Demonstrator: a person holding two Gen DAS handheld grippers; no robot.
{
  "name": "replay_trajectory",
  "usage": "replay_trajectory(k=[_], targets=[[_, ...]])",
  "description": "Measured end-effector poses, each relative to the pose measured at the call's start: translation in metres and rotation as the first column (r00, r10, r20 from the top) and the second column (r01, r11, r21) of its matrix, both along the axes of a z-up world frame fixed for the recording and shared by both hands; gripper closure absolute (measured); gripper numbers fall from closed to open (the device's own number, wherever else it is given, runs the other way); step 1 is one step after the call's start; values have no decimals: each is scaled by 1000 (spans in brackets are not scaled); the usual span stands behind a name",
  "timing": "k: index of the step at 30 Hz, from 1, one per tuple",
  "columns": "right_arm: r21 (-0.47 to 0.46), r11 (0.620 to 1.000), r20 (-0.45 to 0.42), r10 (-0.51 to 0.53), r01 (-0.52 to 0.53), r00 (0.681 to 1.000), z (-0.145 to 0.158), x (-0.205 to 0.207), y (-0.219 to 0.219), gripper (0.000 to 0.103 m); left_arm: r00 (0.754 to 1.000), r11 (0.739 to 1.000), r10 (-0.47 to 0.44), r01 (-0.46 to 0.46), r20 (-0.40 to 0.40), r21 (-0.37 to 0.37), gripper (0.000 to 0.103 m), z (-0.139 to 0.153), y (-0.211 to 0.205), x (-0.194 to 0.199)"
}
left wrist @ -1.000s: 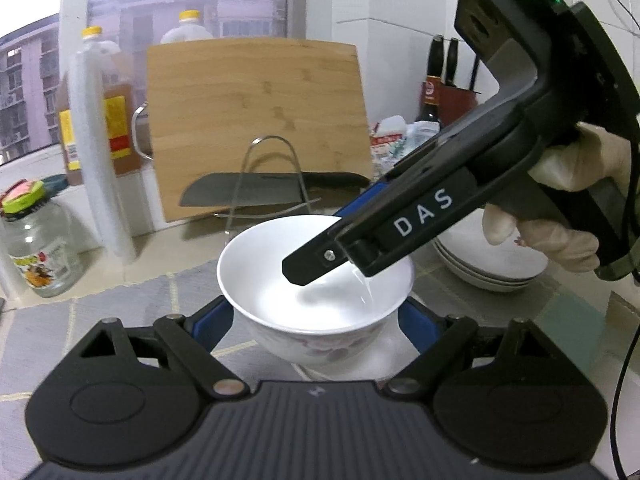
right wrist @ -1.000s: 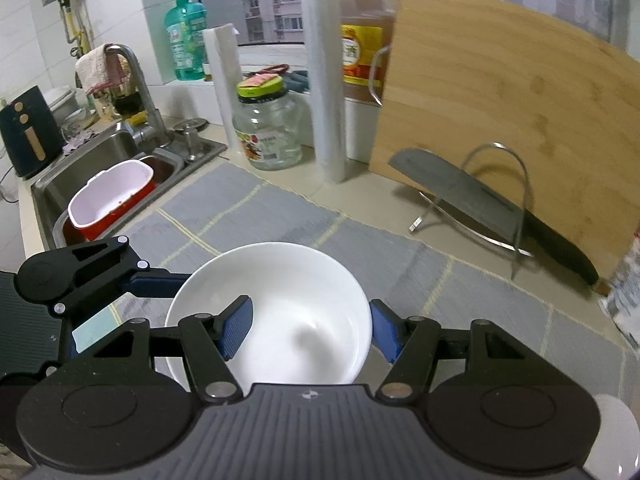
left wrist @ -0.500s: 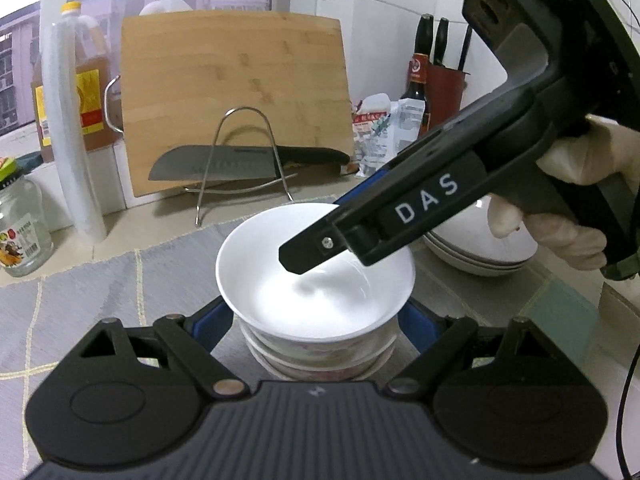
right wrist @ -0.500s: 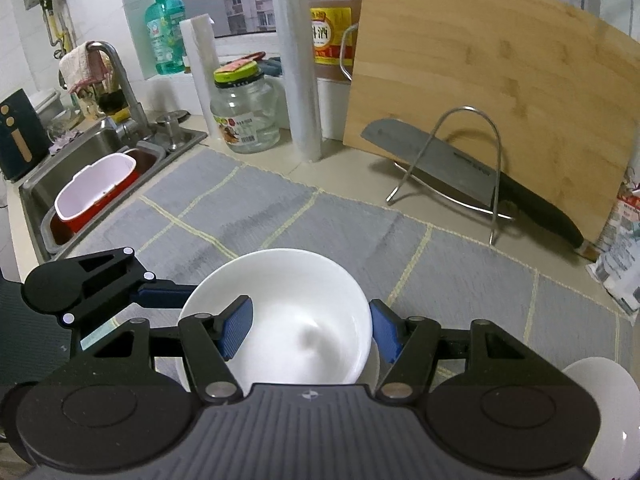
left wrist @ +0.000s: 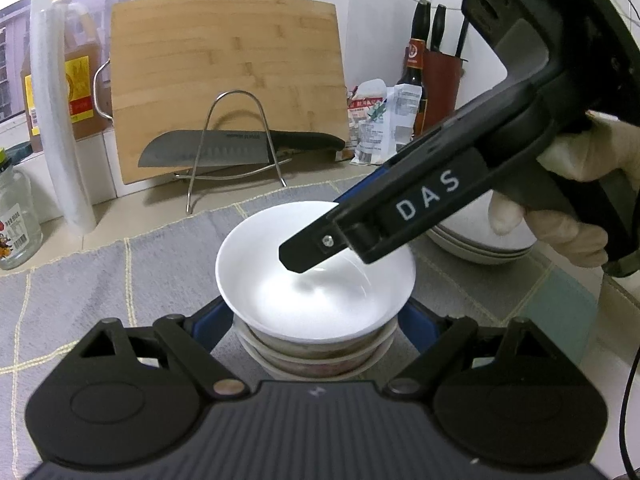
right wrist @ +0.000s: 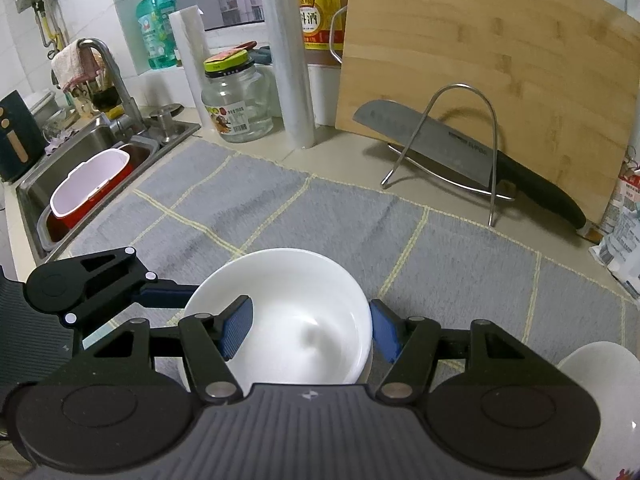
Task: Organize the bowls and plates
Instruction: 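Lower the bowl onto the nested bowls and open both grippers, then grasp the three-bowl stack from opposite sides with both grippers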
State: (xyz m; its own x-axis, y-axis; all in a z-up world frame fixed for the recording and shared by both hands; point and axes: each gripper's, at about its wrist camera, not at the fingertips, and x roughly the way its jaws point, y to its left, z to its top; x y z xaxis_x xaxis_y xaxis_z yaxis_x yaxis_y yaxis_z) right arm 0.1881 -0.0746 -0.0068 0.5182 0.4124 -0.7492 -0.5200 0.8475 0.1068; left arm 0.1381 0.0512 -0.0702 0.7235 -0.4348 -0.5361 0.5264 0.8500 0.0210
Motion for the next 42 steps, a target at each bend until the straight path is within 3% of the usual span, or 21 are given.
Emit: replay_trajectory(k=[16, 17, 20, 22, 42], targets=[[4, 1000, -7, -6, 6, 1000, -3, 0, -1, 34, 1000, 1000, -12, 12, 3, 6, 13, -1, -1, 0], [7, 1000, -9, -7, 7, 1000, -3, -1, -2, 32, 1000, 1000, -12, 12, 4, 7, 13, -1, -1, 0], [42, 999, 1, -3, 3, 1000, 0, -4, -3, 11, 1000, 1000, -25, 25, 16, -13, 2, -1, 1, -2], [53, 999, 24, -5, 4, 1000, 3, -7, -4, 7, 999, 999, -28, 29, 32, -27, 1, 1, 2, -4], [55, 998, 82, -37, 33, 996, 6, -28, -9, 0, 1000, 1000, -8, 8, -5, 8, 1, -3, 31, -8]])
